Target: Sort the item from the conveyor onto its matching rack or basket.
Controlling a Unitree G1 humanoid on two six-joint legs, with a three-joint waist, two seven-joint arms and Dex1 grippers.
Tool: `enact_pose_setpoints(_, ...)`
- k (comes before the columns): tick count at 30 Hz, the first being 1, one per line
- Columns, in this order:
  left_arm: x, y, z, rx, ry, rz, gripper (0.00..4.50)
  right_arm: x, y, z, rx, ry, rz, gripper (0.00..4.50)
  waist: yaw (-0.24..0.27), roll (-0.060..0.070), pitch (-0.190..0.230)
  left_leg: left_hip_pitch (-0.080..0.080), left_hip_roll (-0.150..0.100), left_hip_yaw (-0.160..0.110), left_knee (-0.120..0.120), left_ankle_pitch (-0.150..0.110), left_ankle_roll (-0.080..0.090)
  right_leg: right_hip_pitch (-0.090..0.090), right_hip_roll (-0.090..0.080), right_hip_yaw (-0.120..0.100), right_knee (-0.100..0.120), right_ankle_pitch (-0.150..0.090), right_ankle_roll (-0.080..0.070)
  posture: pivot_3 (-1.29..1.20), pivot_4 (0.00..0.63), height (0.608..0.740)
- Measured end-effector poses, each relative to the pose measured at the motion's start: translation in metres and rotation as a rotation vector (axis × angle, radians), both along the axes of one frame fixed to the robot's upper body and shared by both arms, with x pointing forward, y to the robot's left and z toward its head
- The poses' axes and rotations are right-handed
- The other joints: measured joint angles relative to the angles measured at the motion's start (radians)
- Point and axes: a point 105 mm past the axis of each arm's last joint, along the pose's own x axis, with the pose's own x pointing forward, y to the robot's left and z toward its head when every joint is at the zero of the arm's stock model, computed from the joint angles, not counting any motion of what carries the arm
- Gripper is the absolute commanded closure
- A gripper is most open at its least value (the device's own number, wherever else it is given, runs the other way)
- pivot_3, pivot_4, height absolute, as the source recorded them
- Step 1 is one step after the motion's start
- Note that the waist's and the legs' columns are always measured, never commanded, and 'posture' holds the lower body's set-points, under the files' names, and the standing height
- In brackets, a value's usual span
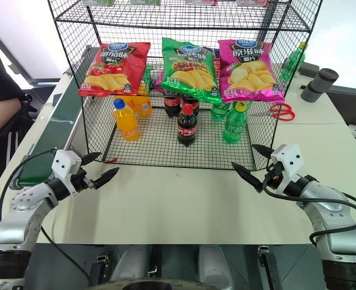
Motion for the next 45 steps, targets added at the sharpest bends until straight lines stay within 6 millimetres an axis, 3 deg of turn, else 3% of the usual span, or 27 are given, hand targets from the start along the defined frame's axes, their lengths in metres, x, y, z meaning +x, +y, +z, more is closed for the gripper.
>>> enact_pose_setpoints(25, 0.012, -0.003, 0.007, -0.014, -0.044, 0.006, 0.00, 0.010, 0.001, -0.001, 0.002, -0.022, -0.003, 0.01, 0.000, 0.000, 0.000, 0.000, 0.000, 0.000, 0.000, 0.000, 0.000, 0.000, 0.001, 0.000, 0.001, 0.002, 0.003, 0.00, 0.150, 0.740)
enact_pose_setpoints(45, 0.010, -0.002, 0.004, -0.007, -0.043, 0.016, 0.00, 0.010, 0.004, -0.006, 0.013, -0.017, -0.009, 0.01, -0.002, 0.001, 0.000, 0.001, 0.000, 0.001, 0.000, 0.000, 0.000, 0.000, 0.002, 0.000, 0.002, 0.002, 0.003, 0.00, 0.150, 0.740)
